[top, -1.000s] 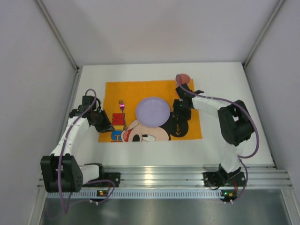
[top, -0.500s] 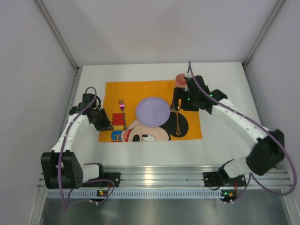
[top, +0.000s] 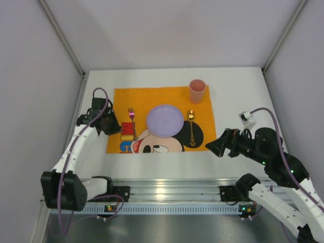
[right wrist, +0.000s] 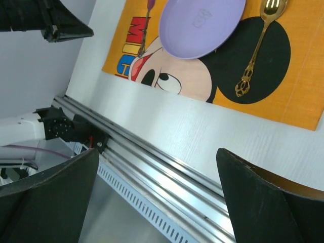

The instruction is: Set the dinner table for one person

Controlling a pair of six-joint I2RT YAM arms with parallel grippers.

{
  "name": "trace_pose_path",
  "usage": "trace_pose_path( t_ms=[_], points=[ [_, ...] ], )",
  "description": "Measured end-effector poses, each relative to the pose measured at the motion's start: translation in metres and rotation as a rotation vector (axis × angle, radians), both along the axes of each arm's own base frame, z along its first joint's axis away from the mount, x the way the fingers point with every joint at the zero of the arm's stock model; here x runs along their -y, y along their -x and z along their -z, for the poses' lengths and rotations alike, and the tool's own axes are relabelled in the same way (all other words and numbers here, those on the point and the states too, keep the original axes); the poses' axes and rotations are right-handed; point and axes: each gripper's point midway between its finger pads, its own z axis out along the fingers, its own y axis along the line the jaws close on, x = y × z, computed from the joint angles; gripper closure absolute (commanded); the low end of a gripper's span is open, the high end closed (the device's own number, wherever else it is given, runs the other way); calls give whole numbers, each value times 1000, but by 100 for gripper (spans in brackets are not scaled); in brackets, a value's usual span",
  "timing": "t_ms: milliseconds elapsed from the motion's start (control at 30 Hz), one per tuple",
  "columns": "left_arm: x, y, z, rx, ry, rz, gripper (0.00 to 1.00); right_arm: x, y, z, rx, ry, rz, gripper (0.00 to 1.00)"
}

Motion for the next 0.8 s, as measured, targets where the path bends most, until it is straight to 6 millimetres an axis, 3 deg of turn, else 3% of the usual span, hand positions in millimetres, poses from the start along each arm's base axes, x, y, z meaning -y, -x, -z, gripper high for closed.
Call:
trace_pose_path(
  t_ms=[133,300,500,800],
  points=[
    [19,1,-47,223,-58,80,84,10,11,0,5,-2,14,0],
    [10,19,-86,374,-85,51,82,23,20,8,1,23,44,0],
    [12,46,-98,412,-33,55,81,39,32,27,13,6,93,0],
    [11,75,-94,375,4,35,80,43,36,30,4,-12,110,0]
  ],
)
